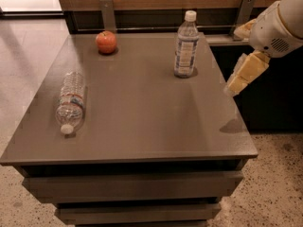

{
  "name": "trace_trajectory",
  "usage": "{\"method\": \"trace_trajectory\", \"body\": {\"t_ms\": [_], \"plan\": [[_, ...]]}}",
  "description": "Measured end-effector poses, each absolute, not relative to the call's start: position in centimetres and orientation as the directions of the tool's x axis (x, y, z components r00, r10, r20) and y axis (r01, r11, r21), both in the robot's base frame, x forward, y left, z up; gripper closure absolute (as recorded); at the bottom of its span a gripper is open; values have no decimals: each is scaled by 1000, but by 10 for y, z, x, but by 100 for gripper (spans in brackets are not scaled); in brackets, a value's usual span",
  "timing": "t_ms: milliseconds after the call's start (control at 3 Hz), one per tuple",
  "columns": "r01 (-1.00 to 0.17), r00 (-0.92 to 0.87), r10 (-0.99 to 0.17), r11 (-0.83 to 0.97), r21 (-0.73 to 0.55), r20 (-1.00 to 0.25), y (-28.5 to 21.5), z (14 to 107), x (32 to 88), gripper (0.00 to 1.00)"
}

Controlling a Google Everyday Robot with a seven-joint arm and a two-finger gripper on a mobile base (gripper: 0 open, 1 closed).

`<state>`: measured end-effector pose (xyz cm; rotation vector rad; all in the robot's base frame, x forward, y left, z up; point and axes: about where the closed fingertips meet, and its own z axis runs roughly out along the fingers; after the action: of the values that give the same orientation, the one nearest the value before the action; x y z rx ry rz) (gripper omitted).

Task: Knock blue plastic bottle over

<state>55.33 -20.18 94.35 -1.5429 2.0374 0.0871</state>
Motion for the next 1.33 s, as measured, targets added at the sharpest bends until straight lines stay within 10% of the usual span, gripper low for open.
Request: {"method": "trace_trajectory", "body": {"t_ms": [1333], "plan": [[-939, -37, -876, 195, -282, -481, -205, 953, 626, 0]]}}
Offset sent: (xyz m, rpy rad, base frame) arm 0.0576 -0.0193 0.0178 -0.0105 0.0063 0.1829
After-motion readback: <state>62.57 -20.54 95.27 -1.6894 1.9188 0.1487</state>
